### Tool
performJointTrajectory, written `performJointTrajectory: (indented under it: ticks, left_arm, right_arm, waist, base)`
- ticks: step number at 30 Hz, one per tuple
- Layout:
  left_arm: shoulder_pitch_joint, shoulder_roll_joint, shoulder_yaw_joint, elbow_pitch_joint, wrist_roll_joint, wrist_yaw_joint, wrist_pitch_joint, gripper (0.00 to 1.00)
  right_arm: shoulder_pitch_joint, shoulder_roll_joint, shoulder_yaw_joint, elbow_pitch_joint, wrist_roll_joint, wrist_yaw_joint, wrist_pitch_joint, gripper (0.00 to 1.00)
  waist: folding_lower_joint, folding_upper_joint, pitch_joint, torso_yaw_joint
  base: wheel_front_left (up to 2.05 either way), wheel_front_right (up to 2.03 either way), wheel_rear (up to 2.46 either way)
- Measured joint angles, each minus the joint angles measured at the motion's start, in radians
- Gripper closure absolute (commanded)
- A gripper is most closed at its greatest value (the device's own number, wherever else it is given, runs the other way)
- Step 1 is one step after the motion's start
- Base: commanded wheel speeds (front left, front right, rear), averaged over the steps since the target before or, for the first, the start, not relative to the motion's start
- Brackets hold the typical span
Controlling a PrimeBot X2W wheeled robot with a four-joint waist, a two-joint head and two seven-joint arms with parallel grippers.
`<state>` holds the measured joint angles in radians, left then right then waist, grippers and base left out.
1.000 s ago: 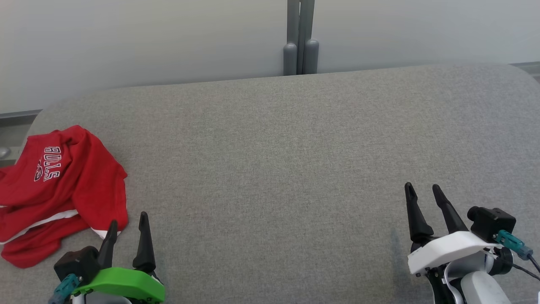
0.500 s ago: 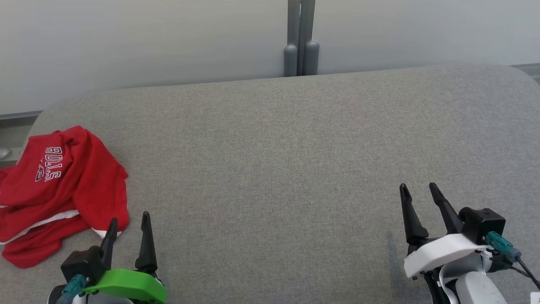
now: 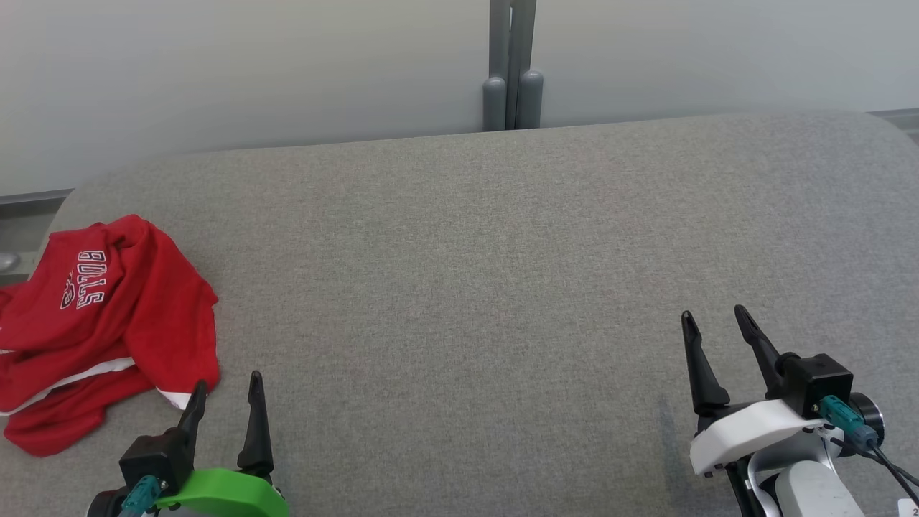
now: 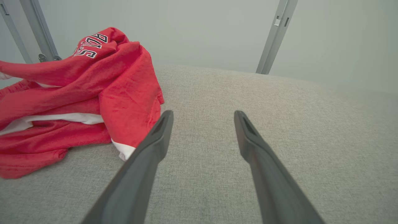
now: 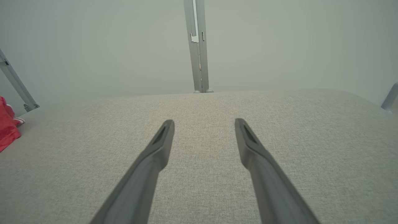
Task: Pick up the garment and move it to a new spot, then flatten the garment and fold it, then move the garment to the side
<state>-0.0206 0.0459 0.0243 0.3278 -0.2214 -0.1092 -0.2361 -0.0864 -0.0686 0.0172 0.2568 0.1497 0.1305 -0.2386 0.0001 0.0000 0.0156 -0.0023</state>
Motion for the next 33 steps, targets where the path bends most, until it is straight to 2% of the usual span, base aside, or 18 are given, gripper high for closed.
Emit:
performJointTrajectory:
  ticks: [14,33]
  left_arm:
    - [0.0,0.001,0.0,-0.013,0.101,0.014,-0.027,0.0]
    - [0.0,0.001,0.01,-0.031,0.09,0.029,-0.029,0.0]
  right_arm:
    - [0.001,0.008,-0.025,0.006,-0.117,0.0,-0.023,0.0]
    - [0.005,0.017,-0.057,0.013,-0.126,0.0,-0.023,0.0]
  waist:
    - [0.0,0.0,0.003,0.001]
    - [0.0,0.0,0.006,0.018]
  base:
    - [0.0,0.0,0.0]
    - [0.0,0.0,0.0]
